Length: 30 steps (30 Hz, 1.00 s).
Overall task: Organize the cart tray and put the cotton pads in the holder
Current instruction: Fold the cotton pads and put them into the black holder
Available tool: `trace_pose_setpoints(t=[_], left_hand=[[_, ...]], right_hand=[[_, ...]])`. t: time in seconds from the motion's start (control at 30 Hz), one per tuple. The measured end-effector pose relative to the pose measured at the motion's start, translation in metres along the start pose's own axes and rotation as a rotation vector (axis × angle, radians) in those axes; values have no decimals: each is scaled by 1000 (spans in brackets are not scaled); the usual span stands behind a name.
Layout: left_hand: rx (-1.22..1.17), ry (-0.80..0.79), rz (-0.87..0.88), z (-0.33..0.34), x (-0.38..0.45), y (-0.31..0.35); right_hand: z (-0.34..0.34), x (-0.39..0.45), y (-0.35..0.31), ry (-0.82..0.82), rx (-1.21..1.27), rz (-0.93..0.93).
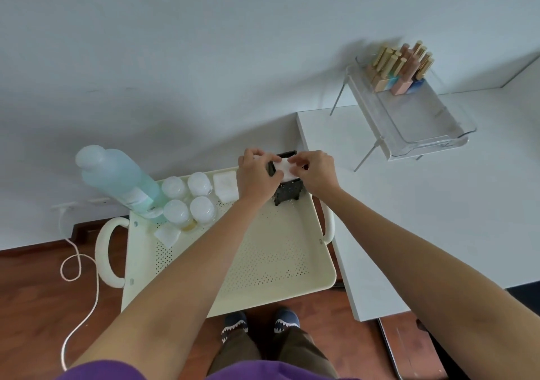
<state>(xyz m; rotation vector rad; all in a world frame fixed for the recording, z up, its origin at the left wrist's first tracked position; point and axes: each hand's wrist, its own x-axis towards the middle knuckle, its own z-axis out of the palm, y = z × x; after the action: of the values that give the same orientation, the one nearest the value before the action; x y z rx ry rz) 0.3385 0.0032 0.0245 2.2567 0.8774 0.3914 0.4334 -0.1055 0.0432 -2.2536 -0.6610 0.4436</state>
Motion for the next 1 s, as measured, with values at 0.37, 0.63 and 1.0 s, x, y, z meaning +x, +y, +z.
trace_pose_setpoints(t=[0.37, 0.63, 1.0], left_hand=[[211, -17, -103, 7, 5, 16], [223, 3, -63, 2, 1, 18], [-182, -182, 44, -109, -51, -27]], right_hand=[[6, 9, 8, -29, -297, -35], [7, 5, 1, -27, -303, -58], [28, -43, -61, 142, 50, -326]])
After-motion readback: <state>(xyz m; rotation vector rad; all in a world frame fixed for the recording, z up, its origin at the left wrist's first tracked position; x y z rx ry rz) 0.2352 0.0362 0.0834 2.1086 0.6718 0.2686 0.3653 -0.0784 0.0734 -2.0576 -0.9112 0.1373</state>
